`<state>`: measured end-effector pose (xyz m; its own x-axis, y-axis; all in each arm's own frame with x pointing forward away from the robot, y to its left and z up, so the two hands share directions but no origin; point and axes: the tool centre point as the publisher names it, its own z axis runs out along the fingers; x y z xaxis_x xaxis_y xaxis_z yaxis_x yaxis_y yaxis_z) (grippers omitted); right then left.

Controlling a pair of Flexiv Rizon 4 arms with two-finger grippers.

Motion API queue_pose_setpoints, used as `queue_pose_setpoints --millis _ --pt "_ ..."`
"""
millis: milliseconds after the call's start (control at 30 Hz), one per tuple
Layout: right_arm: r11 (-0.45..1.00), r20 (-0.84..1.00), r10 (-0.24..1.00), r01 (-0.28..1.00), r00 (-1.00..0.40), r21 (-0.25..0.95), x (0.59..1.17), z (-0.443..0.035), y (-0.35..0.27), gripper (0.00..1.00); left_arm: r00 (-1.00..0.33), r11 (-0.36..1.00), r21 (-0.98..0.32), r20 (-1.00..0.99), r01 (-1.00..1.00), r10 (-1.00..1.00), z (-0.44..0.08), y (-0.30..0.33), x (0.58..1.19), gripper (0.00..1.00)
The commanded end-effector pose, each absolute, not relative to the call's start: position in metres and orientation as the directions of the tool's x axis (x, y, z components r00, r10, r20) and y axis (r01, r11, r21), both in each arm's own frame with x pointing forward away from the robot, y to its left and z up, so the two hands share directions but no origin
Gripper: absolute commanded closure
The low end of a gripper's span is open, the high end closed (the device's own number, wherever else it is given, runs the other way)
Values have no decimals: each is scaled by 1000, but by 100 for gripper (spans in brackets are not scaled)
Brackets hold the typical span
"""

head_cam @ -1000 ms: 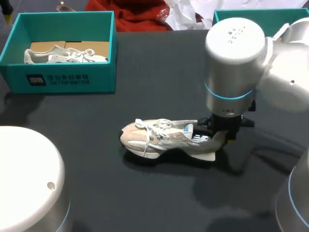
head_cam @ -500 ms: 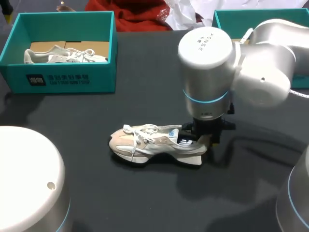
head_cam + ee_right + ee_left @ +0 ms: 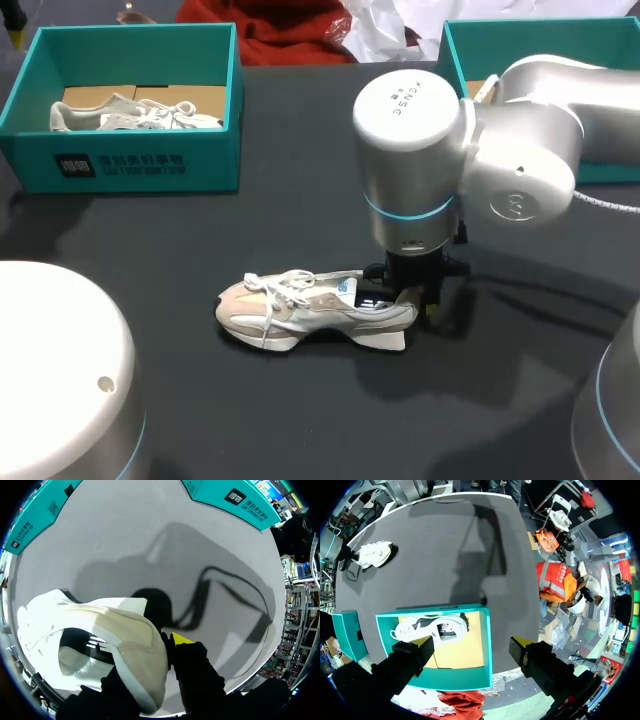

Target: Take the shoe out of the shoebox, open the shoe tongue, remove and reinsert the insole, then place the shoe into the shoebox

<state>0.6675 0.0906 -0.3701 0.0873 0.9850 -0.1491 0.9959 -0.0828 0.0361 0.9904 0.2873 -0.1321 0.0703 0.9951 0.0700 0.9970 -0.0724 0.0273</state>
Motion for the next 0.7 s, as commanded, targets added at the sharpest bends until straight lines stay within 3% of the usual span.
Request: queue_pose_setpoints --millis 33,367,400,500,633,667,700 --pt "-83 -148 985 996 85 21 672 -376 94 100 71 -73 29 72 997 995 -132 287 990 0" --pt "-87 -125 989 996 85 -12 675 -382 96 98 71 -73 29 72 997 995 -132 287 990 0" --pt "-87 -123 989 996 85 -13 675 -382 96 84 71 -73 29 72 997 995 -132 287 990 0" --pt "-86 -123 989 996 84 -12 674 -380 96 63 71 -73 29 72 997 995 -132 287 990 0" --pt "-77 -123 990 997 76 -9 675 -377 96 51 71 -73 29 72 997 995 -132 287 990 0" --pt "-76 -127 989 997 74 -9 675 -376 97 39 71 -73 29 72 997 995 -132 287 990 0" --pt "-73 -128 989 997 71 -10 676 -374 97 20 71 -73 29 72 997 995 -132 287 990 0"
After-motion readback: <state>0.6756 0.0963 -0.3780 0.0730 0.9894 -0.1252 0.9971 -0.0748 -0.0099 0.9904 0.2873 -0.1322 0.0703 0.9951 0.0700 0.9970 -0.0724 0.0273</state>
